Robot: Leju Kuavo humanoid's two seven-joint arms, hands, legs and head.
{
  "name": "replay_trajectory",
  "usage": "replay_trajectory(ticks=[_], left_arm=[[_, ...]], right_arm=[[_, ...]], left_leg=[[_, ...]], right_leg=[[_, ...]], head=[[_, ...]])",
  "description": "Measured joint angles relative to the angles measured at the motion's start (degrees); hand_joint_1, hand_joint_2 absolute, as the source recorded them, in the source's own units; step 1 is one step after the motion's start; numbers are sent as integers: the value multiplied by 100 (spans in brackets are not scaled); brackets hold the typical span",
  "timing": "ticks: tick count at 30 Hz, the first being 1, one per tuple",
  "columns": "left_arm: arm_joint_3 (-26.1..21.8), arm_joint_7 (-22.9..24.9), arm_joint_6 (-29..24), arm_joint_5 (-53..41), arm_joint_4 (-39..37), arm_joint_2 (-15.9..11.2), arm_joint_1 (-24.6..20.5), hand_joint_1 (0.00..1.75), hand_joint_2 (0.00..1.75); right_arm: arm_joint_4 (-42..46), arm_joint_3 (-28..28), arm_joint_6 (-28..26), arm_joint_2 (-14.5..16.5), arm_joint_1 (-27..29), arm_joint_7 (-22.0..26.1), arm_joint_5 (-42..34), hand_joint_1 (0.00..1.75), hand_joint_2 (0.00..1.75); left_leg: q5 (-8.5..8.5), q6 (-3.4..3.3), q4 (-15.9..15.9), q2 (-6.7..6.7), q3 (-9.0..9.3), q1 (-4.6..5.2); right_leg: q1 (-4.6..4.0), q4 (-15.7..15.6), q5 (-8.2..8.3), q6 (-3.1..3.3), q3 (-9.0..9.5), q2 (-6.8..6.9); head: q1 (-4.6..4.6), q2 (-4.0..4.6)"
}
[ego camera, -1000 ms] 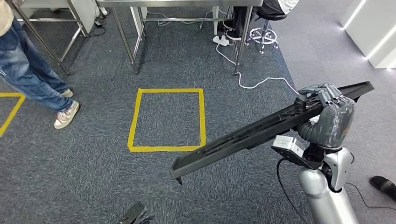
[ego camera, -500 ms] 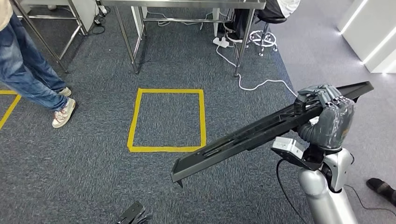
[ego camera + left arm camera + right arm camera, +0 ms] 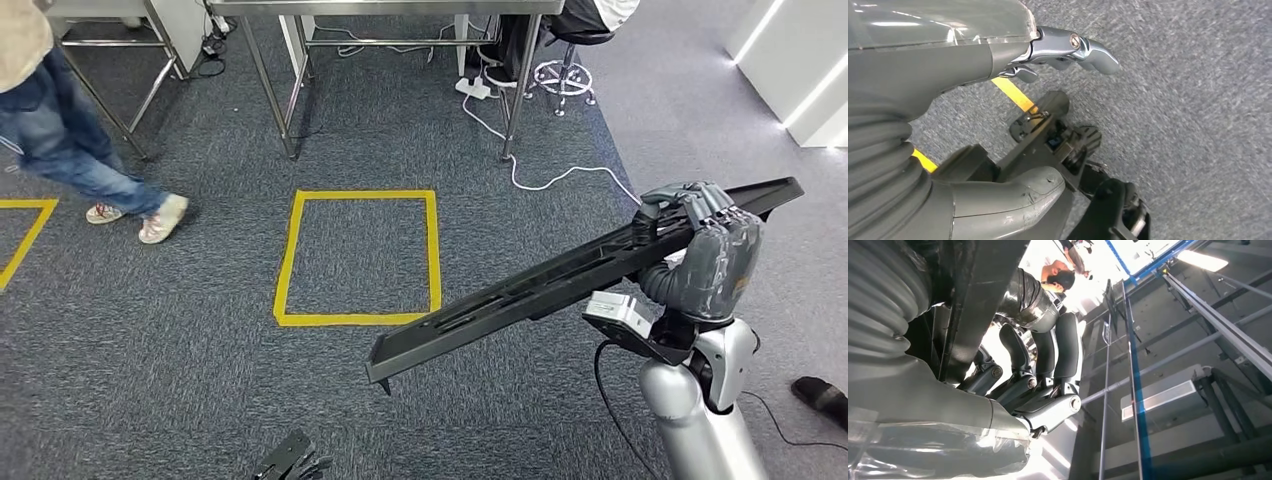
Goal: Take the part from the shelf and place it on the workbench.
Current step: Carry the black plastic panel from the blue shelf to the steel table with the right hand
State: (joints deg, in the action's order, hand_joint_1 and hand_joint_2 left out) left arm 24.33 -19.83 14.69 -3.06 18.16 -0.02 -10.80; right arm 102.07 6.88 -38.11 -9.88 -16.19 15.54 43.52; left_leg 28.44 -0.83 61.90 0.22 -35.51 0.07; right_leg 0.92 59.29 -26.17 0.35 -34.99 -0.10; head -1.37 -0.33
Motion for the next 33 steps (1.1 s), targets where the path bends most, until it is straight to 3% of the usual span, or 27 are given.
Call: replay_trajectory(ticks=[3,4,5,6,8,10,13,15,18,19,20,21,23,25,28,30,33], left_arm=[[1,-6,0,0,0,2,15,0,175],[1,-6,0,-1,0,2,25,0,175],[1,-6,0,-2,0,1,32,0,175],[1,-6,0,-3,0,0,34,0,175],[1,-6,0,-4,0,-2,28,0,175],[1,-7,0,-5,0,-1,22,0,175],[2,-8,0,-8,0,-1,27,0,175],[2,-9,-1,-7,0,-2,19,0,175],[4,-15,2,-9,0,-2,18,0,175],[7,-20,6,-10,0,-2,25,0,175],[11,-26,9,-12,0,-1,32,0,175],[16,-32,11,-13,0,-1,36,0,175],[26,-41,12,-14,0,-1,35,0,175],[34,-50,13,-14,0,-1,34,0,175],[41,-60,15,-15,0,-2,37,0,175],[43,-64,15,-15,0,-5,31,0,175],[44,-69,15,-16,0,-5,42,0,175]], right_arm=[[-1,0,2,0,3,0,0,175,175],[-1,0,2,0,6,0,0,175,175],[-2,0,2,0,8,0,0,175,175],[-2,0,1,0,10,0,0,175,175],[-1,0,1,0,10,0,0,175,175],[0,0,0,0,9,0,0,175,175],[0,0,-1,0,10,1,-1,175,175],[0,-1,0,0,11,2,-3,175,175],[-4,-2,-1,0,25,2,-15,175,175],[-7,-2,-1,0,36,2,-17,175,175],[-10,-2,-1,0,45,2,-19,175,175],[-13,-3,-1,0,51,2,-19,175,175],[-15,-4,-1,0,51,2,-20,175,175],[-15,-4,-1,0,47,5,-19,175,175],[-15,-5,-4,0,50,9,-19,175,175],[-15,-7,-7,0,48,9,-20,175,175],[-15,-7,-9,0,47,11,-20,175,175]], left_leg=[[487,81,1032,-2,-473,-51],[528,103,1251,-2,-580,-68],[456,120,1255,-3,-588,-85],[292,132,1046,-4,-493,-102],[-75,144,286,-2,-126,-120],[-198,111,-199,7,107,-100],[-207,-6,-295,11,132,-71],[-243,-99,-341,5,146,-72],[-252,-189,-357,-4,148,-30],[-248,-202,-355,-5,150,-10],[-244,-209,-352,-4,152,8],[-239,-214,-347,-1,155,22],[-220,-211,-326,5,156,41],[-200,-181,-289,9,137,65],[-190,-115,-285,7,116,72],[-60,-51,-130,7,58,63],[412,54,783,7,-351,-3]], right_leg=[[3,-7,1,41,6,10],[4,-6,0,42,6,9],[9,-3,-2,41,7,7],[17,1,-5,35,9,4],[28,21,-21,1,11,-5],[23,39,-27,-64,-2,-16],[36,26,-18,-174,-12,-19],[48,222,-166,-211,-97,-11],[33,1208,-651,-201,-565,-7],[29,1474,-718,-195,-697,-7],[27,1556,-681,-183,-745,-7],[23,1423,-546,-165,-687,-7],[-6,739,-187,-104,-359,0],[-44,192,-27,-58,-105,6],[-48,59,-23,-29,-57,-4],[-11,7,-1,12,-23,2],[6,-19,5,52,0,17]], head=[[1,0],[2,0],[2,0],[2,0],[2,0],[-1,0],[-3,0],[-4,0],[-5,0],[-5,0],[-5,0],[-5,0],[-5,0],[-3,0],[-3,0],[-2,0],[1,0]])
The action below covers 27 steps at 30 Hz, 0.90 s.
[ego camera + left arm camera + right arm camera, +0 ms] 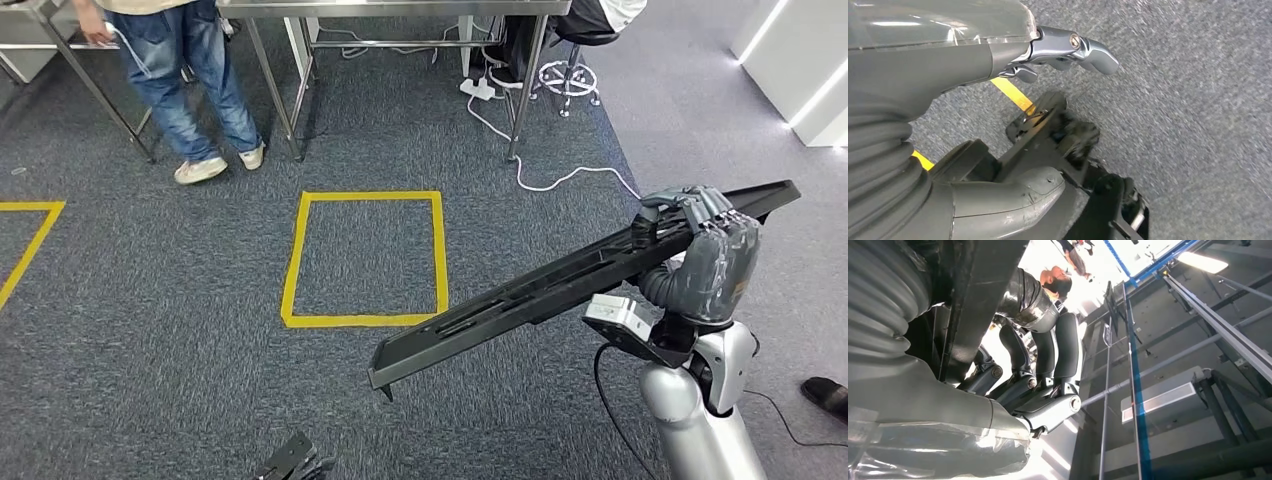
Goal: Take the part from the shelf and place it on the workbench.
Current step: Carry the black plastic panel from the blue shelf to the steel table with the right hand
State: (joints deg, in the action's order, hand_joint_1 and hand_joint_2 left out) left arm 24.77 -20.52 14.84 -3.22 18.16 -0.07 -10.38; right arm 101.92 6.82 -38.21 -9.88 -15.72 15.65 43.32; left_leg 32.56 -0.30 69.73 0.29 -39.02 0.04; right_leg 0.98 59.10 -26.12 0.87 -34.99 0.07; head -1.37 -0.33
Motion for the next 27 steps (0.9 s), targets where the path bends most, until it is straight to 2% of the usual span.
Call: replay_trajectory(ticks=[1,2,3,5,7,8,10,12,13,15,16,17,18,19,20,22,23,24,27], left_arm=[[1,1,-1,-1,0,0,9,0,175],[1,1,-1,-1,0,0,16,0,175],[2,2,-1,-2,0,0,19,0,175],[3,2,-2,-7,0,1,14,0,175],[5,2,-1,-14,0,3,5,0,175],[5,2,-1,-17,0,4,5,0,175],[6,2,0,-17,0,2,10,0,175],[7,1,1,-16,0,-3,5,0,175],[8,0,1,-15,0,-4,-2,0,175],[9,-2,1,-15,0,-4,-5,0,175],[10,-2,2,-15,0,-3,0,0,175],[12,-1,2,-15,0,-3,5,0,175],[14,-1,3,-15,0,-2,9,0,175],[16,1,2,-14,0,-2,9,0,175],[18,5,-1,-7,0,-2,7,0,175],[17,49,-41,15,0,3,1,0,175],[17,92,-74,32,0,6,-1,0,175],[16,144,-105,52,0,11,-3,0,175],[3,225,-102,114,0,25,-17,0,175]], right_arm=[[0,0,0,0,2,0,0,175,175],[0,0,-1,0,4,0,0,175,175],[0,0,-1,0,5,0,0,175,175],[0,0,-3,0,6,0,0,175,175],[0,0,-6,0,5,0,0,175,175],[0,0,-8,0,5,1,1,175,175],[0,0,-10,0,8,4,1,175,175],[0,0,-11,0,8,7,1,175,175],[0,0,-11,0,7,7,0,175,175],[-1,0,-11,0,12,6,0,175,175],[-2,0,-11,0,20,5,0,175,175],[-3,0,-11,0,29,5,0,175,175],[-4,0,-11,0,34,5,0,175,175],[-4,0,-11,0,38,5,0,175,175],[-4,0,-11,0,36,5,0,175,175],[-4,-1,-14,0,31,5,1,175,175],[-3,-1,-16,0,31,4,2,175,175],[-3,-2,-19,0,32,3,6,175,175],[-2,-4,-22,0,32,-4,20,175,175]], left_leg=[[97,32,292,-1,-143,-30],[91,63,418,-1,-208,-62],[-16,93,341,-2,-177,-94],[-390,148,-314,-3,136,-154],[-573,150,-907,6,436,-146],[-571,124,-1024,11,493,-125],[-569,18,-1051,15,504,-90],[-606,-88,-1099,10,521,-80],[-621,-144,-1122,7,529,-75],[-624,-220,-1130,-1,530,-34],[-621,-243,-1129,-4,530,-7],[-618,-257,-1127,-4,532,18],[-614,-268,-1122,-2,535,41],[-608,-275,-1117,1,542,60],[-599,-278,-1111,5,551,73],[-583,-262,-1094,10,547,100],[-580,-247,-1087,9,539,106],[-582,-227,-1088,7,531,108],[-514,-148,-1031,6,513,104]], right_leg=[[3,1,-1,1,0,1],[9,3,-3,-1,-1,0],[20,6,-6,-7,0,-2],[49,24,-21,-43,3,-10],[56,55,-33,-119,-10,-24],[52,58,-31,-161,-16,-29],[63,37,-16,-240,-13,-35],[84,138,-103,-282,-51,-24],[86,340,-232,-283,-143,-19],[62,1046,-588,-261,-481,-12],[47,1396,-712,-248,-654,-12],[30,1600,-739,-231,-759,-12],[13,1590,-656,-205,-760,-12],[-6,1367,-485,-170,-655,-12],[-31,985,-284,-126,-471,-10],[-85,329,-57,-46,-148,-9],[-108,159,-32,-22,-71,-11],[-123,117,-46,-12,-55,-17],[-81,18,-4,34,-15,-20]], head=[[0,0],[0,0],[0,0],[0,0],[-1,0],[-3,0],[-5,0],[-7,0],[-8,0],[-8,0],[-7,0],[-7,0],[-7,0],[-7,0],[-7,0],[-5,0],[-4,0],[-4,0],[-2,0]])
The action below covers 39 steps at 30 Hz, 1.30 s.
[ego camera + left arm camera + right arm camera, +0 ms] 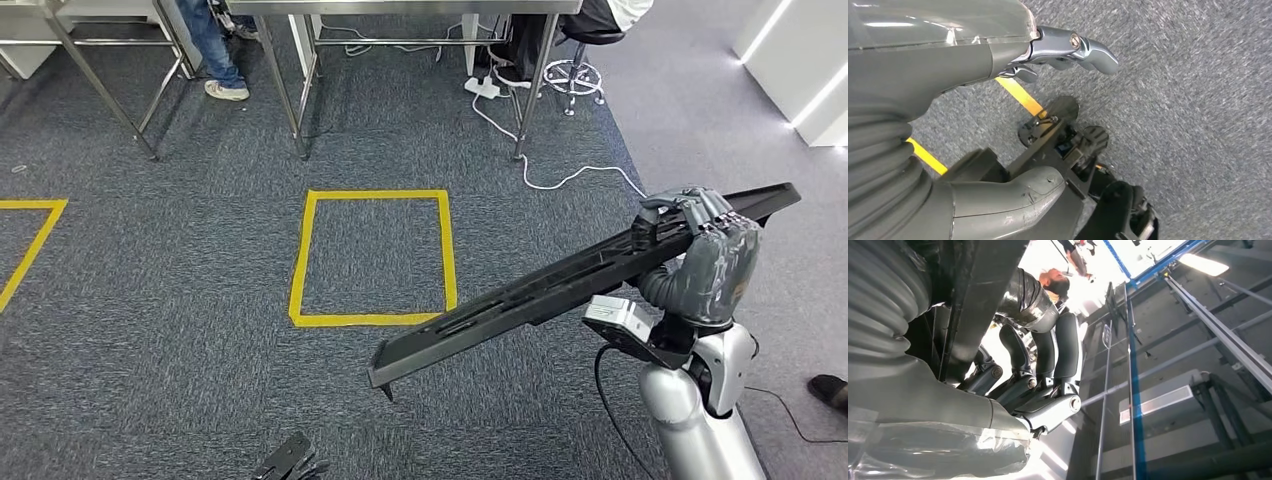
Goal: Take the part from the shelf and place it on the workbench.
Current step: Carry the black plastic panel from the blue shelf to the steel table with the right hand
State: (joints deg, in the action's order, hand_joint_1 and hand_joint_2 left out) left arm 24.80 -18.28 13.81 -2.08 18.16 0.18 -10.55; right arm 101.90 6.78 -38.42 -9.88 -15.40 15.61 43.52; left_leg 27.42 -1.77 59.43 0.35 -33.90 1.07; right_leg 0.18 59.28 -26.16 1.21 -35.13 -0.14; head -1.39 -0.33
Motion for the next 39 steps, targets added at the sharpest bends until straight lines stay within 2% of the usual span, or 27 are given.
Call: replay_trajectory(ticks=[2,4,5,6,7,9,11,14,16,17,19,20,21,22,24,25,27,29,31,32,34,35,36,37,38,39], left_arm=[[-8,-26,49,7,0,1,-10,0,175],[-8,-61,88,-3,0,2,0,0,175],[-8,-77,101,-7,0,2,10,0,175],[-8,-96,112,-13,0,2,17,0,175],[-8,-116,119,-20,0,1,18,0,175],[-8,-159,132,-38,0,1,7,0,175],[-6,-188,139,-60,0,1,-6,0,175],[-4,-212,140,-96,0,2,-12,0,175],[-3,-226,138,-106,0,1,-22,0,175],[-3,-229,137,-109,0,0,-29,0,175],[-2,-232,135,-112,0,0,-37,0,175],[-1,-232,135,-113,0,1,-35,0,175],[0,-232,135,-113,0,1,-31,0,175],[1,-231,135,-114,0,2,-28,0,175],[1,-231,134,-114,0,2,-30,0,175],[1,-228,127,-112,0,3,-33,0,175],[1,-203,88,-102,0,7,-35,0,175],[1,-159,21,-91,0,12,-37,0,175],[-1,-128,-48,-88,0,16,-46,0,175],[-1,-117,-76,-89,0,17,-51,0,175],[-1,-100,-104,-91,0,21,-47,0,175],[-1,-95,-112,-92,0,21,-39,0,175],[-1,-92,-114,-93,0,21,-32,0,175],[-1,-93,-116,-95,0,21,-29,0,175],[-1,-98,-115,-99,0,21,-29,0,175],[-1,-104,-112,-103,0,21,-31,0,175]], right_arm=[[0,1,0,0,-4,-1,2,175,175],[-1,2,1,0,-5,-1,2,175,175],[-1,2,2,0,-2,-1,2,175,175],[-2,1,2,0,-1,-1,2,175,175],[-2,1,2,0,1,-1,2,175,175],[-2,1,2,0,0,-1,1,175,175],[-2,2,2,0,-1,-1,0,175,175],[-2,0,1,0,0,-1,0,175,175],[-1,-1,1,-1,-4,0,-1,175,175],[-1,-1,0,-3,-4,1,-1,175,175],[-3,-1,1,-8,6,2,-2,175,175],[-5,-1,1,-11,15,2,-2,175,175],[-6,-1,2,-13,22,2,-2,175,175],[-7,-1,2,-13,25,2,-2,175,175],[-7,-1,1,-13,23,2,-2,175,175],[-6,-1,1,-13,17,2,-2,175,175],[-5,-2,-1,-14,10,3,-1,175,175],[-4,-3,-6,-15,10,2,0,175,175],[-1,-3,-10,-15,11,3,0,175,175],[2,-3,-11,-15,12,4,0,175,175],[4,-3,-11,-15,16,8,0,175,175],[4,-3,-11,-15,22,9,0,175,175],[4,-3,-11,-15,29,12,2,175,175],[4,-3,-11,-15,34,17,16,175,175],[4,-3,-11,-16,37,22,47,175,175],[5,-3,-13,-17,38,28,95,175,175]], left_leg=[[255,76,414,1,-182,-28],[560,151,1125,-1,-524,-89],[616,184,1374,-2,-652,-122],[568,213,1432,-3,-693,-152],[419,238,1273,-4,-629,-178],[37,266,538,-3,-281,-212],[-131,234,-17,3,-20,-192],[-148,109,-138,6,19,-151],[-194,2,-210,-2,51,-147],[-212,-47,-239,-9,65,-143],[-214,-108,-243,-17,62,-98],[-212,-120,-238,-17,58,-76],[-209,-130,-230,-16,56,-55],[-203,-135,-216,-14,54,-39],[-175,-133,-165,-10,48,-22],[-150,-119,-117,-7,31,-7],[-121,-75,-55,-5,-9,7],[-119,-23,-49,-5,-27,12],[-18,43,64,-3,-75,7],[114,84,265,-1,-164,-9],[469,164,962,-3,-483,-77],[589,198,1295,-3,-641,-114],[613,228,1480,-4,-732,-147],[520,255,1435,-5,-714,-179],[339,278,1174,-6,-589,-208],[136,298,781,-7,-398,-236]], right_leg=[[32,-50,22,33,36,18],[35,-53,23,46,39,25],[40,-52,21,44,39,24],[47,-50,19,39,39,22],[59,-46,16,29,41,18],[83,-38,8,-13,50,9],[93,-33,13,-87,40,-1],[111,-52,32,-205,25,-6],[121,108,-95,-244,-40,1],[120,351,-245,-246,-151,4],[110,1071,-597,-234,-488,6],[104,1377,-697,-228,-636,6],[100,1509,-692,-219,-700,6],[95,1427,-584,-204,-658,6],[71,775,-232,-148,-323,13],[55,434,-117,-124,-151,17],[19,104,-63,-96,5,18],[19,70,-54,-73,9,8],[57,6,-16,-22,34,15],[77,-25,1,1,47,23],[82,-38,10,21,49,34],[85,-37,9,20,46,35],[90,-36,8,17,44,34],[99,-33,6,10,44,32],[113,-27,1,-5,46,28],[127,-16,-7,-28,49,22]], head=[[2,0],[2,0],[2,0],[2,0],[3,0],[3,0],[2,0],[1,0],[-2,0],[-4,0],[-5,0],[-5,0],[-4,0],[-4,0],[-4,0],[-2,0],[0,0],[2,0],[4,0],[7,0],[11,0],[10,0],[10,0],[10,0],[10,0],[10,0]])
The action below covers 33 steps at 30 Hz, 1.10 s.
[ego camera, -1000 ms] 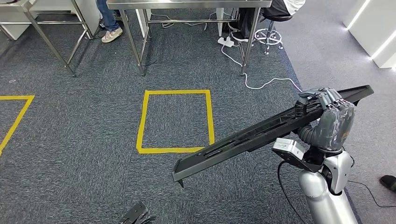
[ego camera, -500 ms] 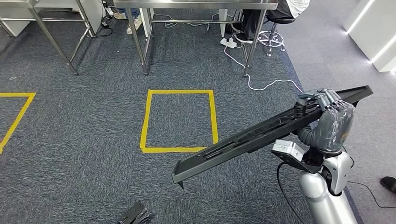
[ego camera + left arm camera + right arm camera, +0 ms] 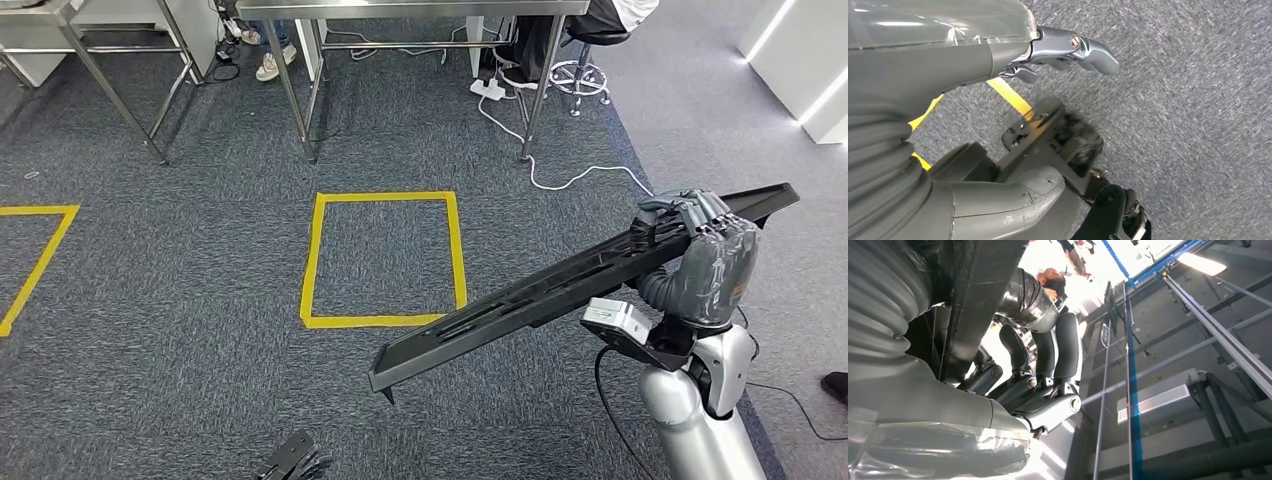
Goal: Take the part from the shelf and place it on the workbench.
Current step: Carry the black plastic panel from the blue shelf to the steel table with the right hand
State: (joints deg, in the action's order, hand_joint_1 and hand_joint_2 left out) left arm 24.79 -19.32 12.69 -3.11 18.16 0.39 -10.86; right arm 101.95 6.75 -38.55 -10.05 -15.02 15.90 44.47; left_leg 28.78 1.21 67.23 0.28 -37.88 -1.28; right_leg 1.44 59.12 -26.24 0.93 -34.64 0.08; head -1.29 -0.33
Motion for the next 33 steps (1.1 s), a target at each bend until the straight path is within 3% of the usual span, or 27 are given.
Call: replay_trajectory(ticks=[2,3,7,9,11,12,13,14,16,18,21,23,26,27,28,29,31,33], left_arm=[[0,-20,13,-7,0,2,-9,0,175],[1,-29,23,-8,0,3,-11,0,175],[2,-66,50,-10,0,2,-16,0,175],[2,-73,56,-10,0,-2,-21,0,175],[2,-74,62,-10,0,-3,-17,0,175],[2,-74,66,-10,0,-2,-12,0,175],[2,-74,68,-10,0,-1,-9,0,175],[2,-74,69,-10,0,1,-9,0,175],[2,-75,67,-10,0,3,-16,0,175],[2,-77,66,-10,0,7,-22,0,175],[2,-74,66,-10,0,4,-10,0,175],[2,-73,66,-11,0,5,-21,0,175],[2,-65,66,-14,0,9,-42,0,175],[2,-61,66,-15,0,9,-38,0,175],[2,-57,66,-14,0,9,-34,0,175],[2,-55,66,-13,0,9,-34,0,175],[2,-55,64,-11,0,9,-40,0,175],[2,-55,65,-12,0,9,-48,0,175]], right_arm=[[3,0,-4,-8,0,5,142,175,175],[4,0,-7,-15,1,7,207,175,175],[9,0,-24,-49,8,-1,346,175,175],[10,0,-32,-73,12,-10,374,175,175],[9,0,-36,-89,27,-17,391,175,175],[8,0,-36,-91,38,-20,394,175,175],[8,0,-36,-92,45,-21,393,175,175],[9,0,-37,-92,48,-22,390,175,175],[10,0,-38,-92,42,-26,385,175,175],[13,-1,-44,-93,38,-28,371,175,175],[16,-2,-52,-95,29,-29,307,175,175],[19,-2,-55,-95,22,-29,275,175,175],[27,-1,-58,-95,24,-23,251,175,175],[28,-1,-58,-95,29,-20,235,175,175],[28,-1,-59,-95,31,-18,217,175,175],[28,-1,-59,-95,32,-16,199,175,175],[28,-1,-58,-95,29,-12,175,175,175],[28,0,-55,-95,24,-6,140,175,175]], left_leg=[[-220,-2,-661,-5,318,3],[-234,-30,-802,-1,380,19],[-277,-237,-891,66,398,52],[-314,-322,-932,109,412,53],[-316,-362,-930,158,405,88],[-313,-370,-923,189,404,107],[-309,-377,-913,221,404,123],[-304,-380,-901,255,405,134],[-286,-375,-870,323,401,152],[-272,-342,-834,378,367,162],[-265,-262,-830,423,330,143],[-114,-206,-637,298,249,148],[380,-127,345,81,-204,109],[456,-103,616,63,-339,86],[423,-82,693,54,-385,66],[286,-66,549,43,-320,47],[-92,-48,-196,10,46,19],[-259,-72,-750,-3,324,36]], right_leg=[[3,28,-17,-73,-7,-4],[-3,34,-18,-114,-14,-1],[23,85,-76,-258,-41,48],[29,553,-366,-266,-253,43],[12,1292,-689,-255,-612,21],[1,1527,-734,-247,-731,11],[-9,1560,-671,-232,-756,1],[-20,1377,-513,-210,-674,-12],[-37,663,-157,-147,-331,-118],[-53,177,-23,-112,-113,-239],[-58,66,-19,-83,-73,-234],[-26,6,7,-30,-34,-179],[-22,-19,7,11,-12,-86],[-22,-17,3,13,-12,-60],[-19,-14,-1,11,-11,-37],[-12,-9,-8,2,-8,-21],[0,10,-30,-34,2,1],[-8,34,-46,-93,-2,11]], head=[[-1,0],[-2,0],[-5,0],[-8,0],[-8,0],[-8,0],[-8,0],[-8,0],[-8,0],[-5,0],[-6,0],[2,0],[13,0],[13,0],[14,0],[14,0],[14,0],[12,0]])
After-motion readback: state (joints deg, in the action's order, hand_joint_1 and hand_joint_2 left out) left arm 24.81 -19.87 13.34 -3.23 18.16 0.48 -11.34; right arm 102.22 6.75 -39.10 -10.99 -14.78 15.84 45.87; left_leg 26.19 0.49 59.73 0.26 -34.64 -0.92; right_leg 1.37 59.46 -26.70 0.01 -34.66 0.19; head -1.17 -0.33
